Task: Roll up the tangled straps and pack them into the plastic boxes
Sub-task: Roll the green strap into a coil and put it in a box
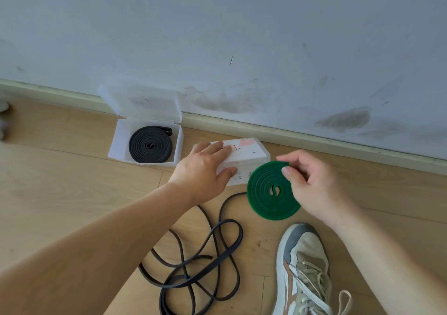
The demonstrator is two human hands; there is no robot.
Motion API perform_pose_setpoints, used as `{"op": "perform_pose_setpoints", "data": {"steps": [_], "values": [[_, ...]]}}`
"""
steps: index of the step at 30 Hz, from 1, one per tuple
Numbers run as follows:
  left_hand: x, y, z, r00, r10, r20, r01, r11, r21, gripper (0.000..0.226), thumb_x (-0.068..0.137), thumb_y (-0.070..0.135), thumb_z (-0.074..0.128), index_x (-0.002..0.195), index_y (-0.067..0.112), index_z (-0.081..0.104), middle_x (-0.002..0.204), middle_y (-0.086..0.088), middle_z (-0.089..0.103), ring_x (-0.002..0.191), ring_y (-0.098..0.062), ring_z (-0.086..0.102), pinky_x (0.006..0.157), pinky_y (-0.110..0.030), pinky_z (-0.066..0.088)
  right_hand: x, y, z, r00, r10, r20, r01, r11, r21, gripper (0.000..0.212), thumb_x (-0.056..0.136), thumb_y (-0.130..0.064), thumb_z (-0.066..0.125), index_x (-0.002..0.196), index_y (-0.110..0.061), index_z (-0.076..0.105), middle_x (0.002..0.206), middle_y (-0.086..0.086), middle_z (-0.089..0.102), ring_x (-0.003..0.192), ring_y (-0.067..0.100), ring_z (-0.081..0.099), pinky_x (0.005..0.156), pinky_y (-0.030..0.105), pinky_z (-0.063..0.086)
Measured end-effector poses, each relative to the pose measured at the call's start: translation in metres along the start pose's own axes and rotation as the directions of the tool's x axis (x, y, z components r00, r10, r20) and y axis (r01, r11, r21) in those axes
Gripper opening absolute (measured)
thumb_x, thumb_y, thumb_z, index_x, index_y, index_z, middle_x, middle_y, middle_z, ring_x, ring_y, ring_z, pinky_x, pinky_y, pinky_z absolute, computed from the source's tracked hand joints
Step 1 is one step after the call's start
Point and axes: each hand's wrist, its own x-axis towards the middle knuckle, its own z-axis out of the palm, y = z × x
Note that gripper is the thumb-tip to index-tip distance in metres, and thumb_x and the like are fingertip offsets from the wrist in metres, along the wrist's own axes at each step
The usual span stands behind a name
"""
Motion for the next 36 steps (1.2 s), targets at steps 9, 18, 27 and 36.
{"op": "perform_pose_setpoints", "data": {"steps": [9, 18, 27, 36], "values": [[-0.011, 0.008, 0.007, 0.997, -0.041, -0.071, 0.040, 0.999, -0.013, 0.056, 0.101, 0.045, 0.058, 0.153, 0.025, 0.048, 0.158, 0.000, 0.049, 0.151, -0.029, 0.034, 0.115, -0.052, 0.042, 0.003, 0.017, 0.032, 0.999, -0.020, 0.042, 0.022, 0.999, -0.035, 0.029, 0.101, -0.012, 0.061, 0.108, -0.038, 0.070, 0.094, -0.012, 0.073, 0.091, 0.007, 0.068, 0.083, 0.030, 0.057], [-0.014, 0.003, 0.025, 0.981, 0.047, -0.188, -0.027, 0.994, 0.109, 0.059, 0.099, 0.048, 0.040, 0.143, 0.013, 0.059, 0.146, -0.011, 0.060, 0.139, -0.042, 0.051, 0.101, -0.068, 0.047, 0.004, 0.020, 0.044, 0.999, -0.049, -0.004, 0.048, 0.996, -0.069, 0.029, 0.101, -0.009, 0.060, 0.115, -0.031, 0.073, 0.101, -0.024, 0.069, 0.096, -0.005, 0.064, 0.079, 0.002, 0.046], [0.000, 0.025, 0.019, 0.970, 0.197, -0.142, -0.101, 0.860, 0.500, 0.044, 0.104, 0.032, 0.041, 0.104, -0.003, 0.066, 0.090, -0.019, 0.073, 0.079, -0.035, 0.071, 0.092, -0.058, 0.055, -0.003, 0.028, 0.059, 0.995, 0.053, 0.082, -0.046, 0.996, -0.079, 0.028, 0.102, -0.018, 0.061, 0.127, -0.025, 0.070, 0.117, -0.014, 0.069, 0.109, 0.004, 0.062, 0.097, 0.019, 0.046], [-0.012, -0.014, 0.001, 0.949, 0.238, -0.206, -0.166, 0.935, 0.313, 0.029, 0.101, 0.034, 0.057, 0.114, 0.008, 0.065, 0.074, -0.001, 0.068, 0.056, -0.023, 0.059, 0.047, -0.030, 0.040, 0.006, -0.006, 0.036, 0.999, -0.010, -0.041, 0.013, 0.997, 0.080, 0.027, 0.100, -0.010, 0.063, 0.112, -0.032, 0.073, 0.103, -0.021, 0.072, 0.097, -0.009, 0.066, 0.077, 0.006, 0.048]]}}
